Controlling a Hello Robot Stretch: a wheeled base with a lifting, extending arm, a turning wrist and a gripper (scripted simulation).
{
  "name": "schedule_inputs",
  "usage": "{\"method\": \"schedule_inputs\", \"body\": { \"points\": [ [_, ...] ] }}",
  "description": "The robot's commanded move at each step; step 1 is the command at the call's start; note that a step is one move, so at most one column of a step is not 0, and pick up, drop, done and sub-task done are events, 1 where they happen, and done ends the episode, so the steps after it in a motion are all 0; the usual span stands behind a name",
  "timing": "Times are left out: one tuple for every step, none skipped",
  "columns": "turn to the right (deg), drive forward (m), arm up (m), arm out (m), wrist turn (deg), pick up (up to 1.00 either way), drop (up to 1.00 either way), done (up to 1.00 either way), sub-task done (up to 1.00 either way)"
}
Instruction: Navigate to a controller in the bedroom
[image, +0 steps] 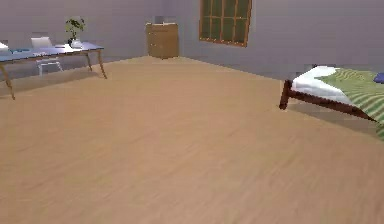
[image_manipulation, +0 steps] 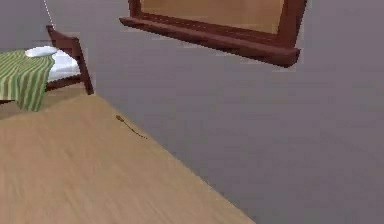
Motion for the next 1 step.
{"method": "schedule_inputs", "body": {
  "points": [
    [45.0, 0.00, 0.00, 0.00, 0.0, 0.00, 0.00, 0.00, 0.00]
  ]
}}
